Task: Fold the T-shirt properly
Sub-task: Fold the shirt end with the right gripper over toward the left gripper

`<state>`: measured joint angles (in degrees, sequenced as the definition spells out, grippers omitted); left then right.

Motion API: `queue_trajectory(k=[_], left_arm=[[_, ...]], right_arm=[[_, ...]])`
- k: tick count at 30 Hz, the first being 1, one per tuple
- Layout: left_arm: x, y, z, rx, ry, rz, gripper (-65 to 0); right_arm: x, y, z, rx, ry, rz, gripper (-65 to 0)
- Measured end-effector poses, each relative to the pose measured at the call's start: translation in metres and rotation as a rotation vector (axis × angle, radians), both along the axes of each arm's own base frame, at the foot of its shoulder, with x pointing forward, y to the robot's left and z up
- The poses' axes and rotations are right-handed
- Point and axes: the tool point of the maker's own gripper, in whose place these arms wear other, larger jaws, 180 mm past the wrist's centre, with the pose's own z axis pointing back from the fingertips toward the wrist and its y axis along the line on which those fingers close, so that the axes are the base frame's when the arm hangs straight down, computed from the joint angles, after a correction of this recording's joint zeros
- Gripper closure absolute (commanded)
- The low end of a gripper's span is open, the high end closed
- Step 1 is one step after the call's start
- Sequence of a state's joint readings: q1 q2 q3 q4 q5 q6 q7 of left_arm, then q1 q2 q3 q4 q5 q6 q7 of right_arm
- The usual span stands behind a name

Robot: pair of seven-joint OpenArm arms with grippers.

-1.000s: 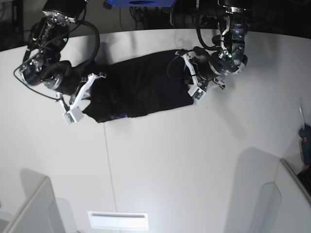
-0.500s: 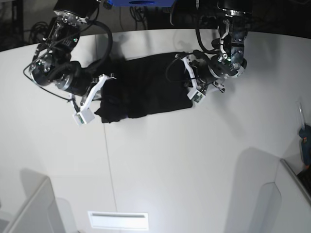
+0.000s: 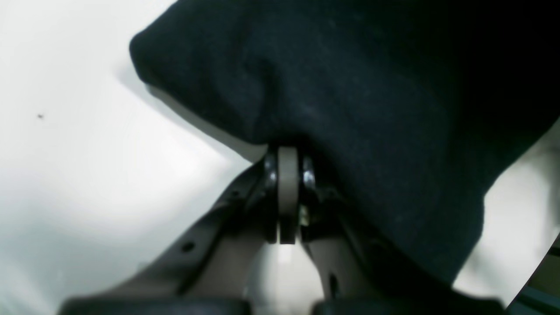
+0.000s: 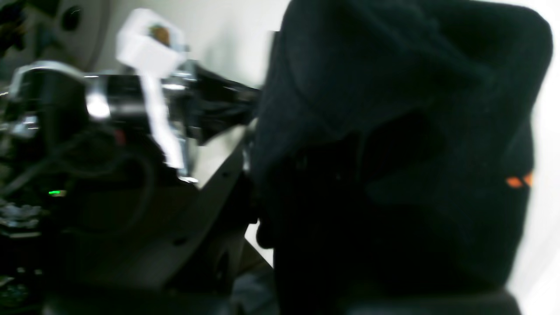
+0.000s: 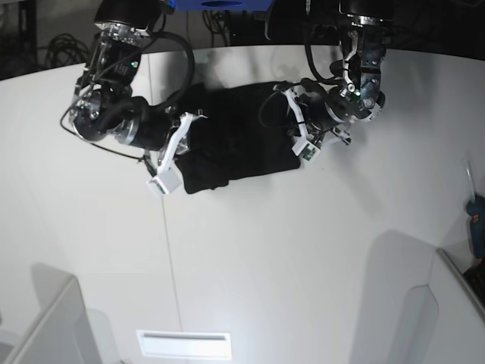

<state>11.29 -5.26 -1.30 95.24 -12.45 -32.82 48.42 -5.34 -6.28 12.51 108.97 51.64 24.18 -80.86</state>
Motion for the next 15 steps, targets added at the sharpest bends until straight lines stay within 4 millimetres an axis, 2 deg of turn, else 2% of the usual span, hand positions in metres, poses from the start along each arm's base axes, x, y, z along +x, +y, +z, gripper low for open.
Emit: queue_trajectory(k=[3, 7, 11, 15], left_arm=[[0.0, 0.0, 0.0, 0.001, 0.0, 0.0, 0.0], [0.001, 0.002, 0.0, 0.002, -0.001, 0.006, 0.0], [0.0, 0.004, 0.0, 0.005, 0.0, 0.008, 0.0], [-0.001, 0.004, 0.0, 0.004, -0.002, 0.008, 0.0]], right_arm=[[-0.005, 0.008, -0.014, 0.013, 0.1, -0.006, 0.0], [-0.006, 0.036, -0.017, 0.062, 0.117, 0.04, 0.0], [-0.008, 0.055, -0.03, 0.08, 0.152, 0.073, 0.0], [-0.001, 0.075, -0.032, 0.117, 0.19, 0.057, 0.0]])
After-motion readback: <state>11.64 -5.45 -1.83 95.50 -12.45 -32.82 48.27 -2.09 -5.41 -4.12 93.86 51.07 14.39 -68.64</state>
